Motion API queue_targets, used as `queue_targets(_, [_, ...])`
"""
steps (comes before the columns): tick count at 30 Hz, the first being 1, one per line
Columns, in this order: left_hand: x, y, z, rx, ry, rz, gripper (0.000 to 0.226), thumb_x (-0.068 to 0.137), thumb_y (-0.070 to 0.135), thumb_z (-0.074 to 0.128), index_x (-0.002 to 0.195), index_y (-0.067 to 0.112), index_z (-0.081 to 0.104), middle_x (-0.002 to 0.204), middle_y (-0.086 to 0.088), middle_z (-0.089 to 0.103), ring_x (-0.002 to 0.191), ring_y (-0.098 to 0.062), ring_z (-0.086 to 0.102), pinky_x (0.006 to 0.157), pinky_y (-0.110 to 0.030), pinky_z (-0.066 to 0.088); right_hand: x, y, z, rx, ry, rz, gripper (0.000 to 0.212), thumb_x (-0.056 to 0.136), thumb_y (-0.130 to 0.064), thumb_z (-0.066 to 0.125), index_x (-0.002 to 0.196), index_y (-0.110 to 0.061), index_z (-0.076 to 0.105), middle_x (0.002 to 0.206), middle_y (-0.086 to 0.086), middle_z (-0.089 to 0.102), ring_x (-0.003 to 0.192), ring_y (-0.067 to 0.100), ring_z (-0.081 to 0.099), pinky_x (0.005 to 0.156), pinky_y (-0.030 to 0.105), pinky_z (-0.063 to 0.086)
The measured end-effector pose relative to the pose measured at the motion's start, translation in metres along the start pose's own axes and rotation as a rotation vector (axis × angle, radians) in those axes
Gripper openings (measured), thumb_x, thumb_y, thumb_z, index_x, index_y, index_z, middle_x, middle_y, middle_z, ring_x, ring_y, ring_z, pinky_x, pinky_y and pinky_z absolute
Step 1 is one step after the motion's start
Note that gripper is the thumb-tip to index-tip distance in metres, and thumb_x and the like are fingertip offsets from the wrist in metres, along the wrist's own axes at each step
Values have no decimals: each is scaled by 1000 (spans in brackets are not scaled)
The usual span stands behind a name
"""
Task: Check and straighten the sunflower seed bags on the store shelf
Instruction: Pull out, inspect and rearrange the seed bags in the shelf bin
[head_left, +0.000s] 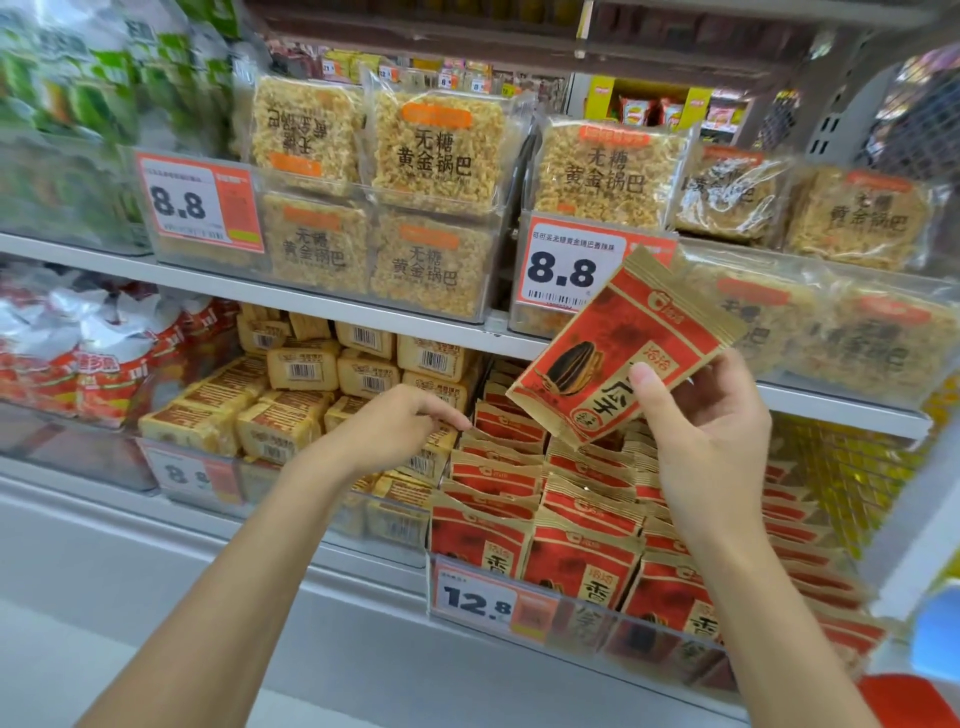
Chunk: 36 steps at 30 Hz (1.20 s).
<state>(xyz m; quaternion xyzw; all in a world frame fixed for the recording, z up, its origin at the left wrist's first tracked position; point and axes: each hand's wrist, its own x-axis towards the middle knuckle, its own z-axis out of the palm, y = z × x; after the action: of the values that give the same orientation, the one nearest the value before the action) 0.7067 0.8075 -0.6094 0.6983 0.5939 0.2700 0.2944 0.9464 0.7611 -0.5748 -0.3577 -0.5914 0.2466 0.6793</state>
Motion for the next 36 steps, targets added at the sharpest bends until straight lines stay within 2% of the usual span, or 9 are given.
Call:
queue_targets(2, [-2, 4, 1, 14, -28, -2, 50, 105, 4, 33, 118, 34, 70, 144, -17, 50, 96, -26, 65, 60, -23, 49, -1, 1, 1, -6, 28, -12, 15, 90, -13, 67, 97, -25, 61, 91, -12, 70, 87, 2, 68, 73, 12, 50])
queue_targets(5, [0, 4, 4, -20, -58, 28, 53, 104, -1, 25, 140, 25, 53, 144, -32, 40, 40, -1, 43, 40, -19, 33, -3, 3, 5, -16, 33, -31, 15, 89, -13, 68, 96, -25, 63, 87, -14, 71, 84, 2, 67, 72, 13, 50])
queue_targets(8, [5, -2, 8, -34, -43, 24, 52, 105, 1, 24, 144, 26, 46, 151, -12, 43, 37, 1, 41, 41, -15, 34, -5, 7, 16, 5, -43, -25, 18, 89, -10, 68, 97, -26, 64, 94, -12, 73, 90, 5, 69, 76, 15, 52])
queue_targets(10, [3, 0, 7, -50, -32, 6, 51, 106, 1, 24, 145, 24, 45, 149, -4, 43, 74, 1, 68, 57, -26, 53, -5, 14, 23, -7, -120, -2, 22, 88, -8, 68, 100, -26, 65, 98, -13, 73, 94, 4, 69, 79, 15, 52])
queue_targets(12, [-1, 3, 6, -20, -47, -2, 53, 105, -2, 24, 146, 24, 45, 152, -9, 43, 128, -33, 45, 98, -42, 39, -4, 23, 25, -85, -195, 30, 24, 88, -10, 69, 102, -29, 65, 99, -16, 72, 96, 3, 67, 83, 19, 52])
queue_targets(14, [-1, 1, 6, -38, -36, -18, 55, 103, -5, 24, 146, 23, 44, 151, -13, 41, 135, -41, 27, 107, -45, 27, -2, 30, 24, -238, -262, 43, 19, 89, -17, 70, 101, -32, 66, 97, -19, 71, 96, 0, 65, 84, 18, 50])
queue_targets(23, [1, -2, -1, -352, 128, 35, 45, 97, 4, 43, 106, 40, 68, 106, 4, 67, 87, -18, 53, 77, -30, 44, 5, 36, 22, -815, -478, -5, 7, 97, -32, 56, 104, -33, 55, 73, -14, 59, 56, 1, 52, 57, 17, 37])
queue_targets(29, [-1, 4, 6, -323, 149, 132, 24, 101, 24, 52, 104, 20, 75, 89, 12, 72, 67, 13, 57, 63, -5, 41, 24, 36, 31, -1143, -687, -43, 18, 97, -34, 54, 103, -32, 71, 89, -7, 70, 97, 17, 61, 75, 30, 46])
queue_targets(36, [8, -9, 13, -158, 76, 50, 40, 98, 32, 58, 73, 2, 68, 62, 12, 55, 63, 0, 57, 98, -21, 45, 39, 48, 45, -1241, -918, 54, 17, 91, -34, 67, 104, -30, 76, 109, -8, 72, 106, 19, 62, 83, 31, 47])
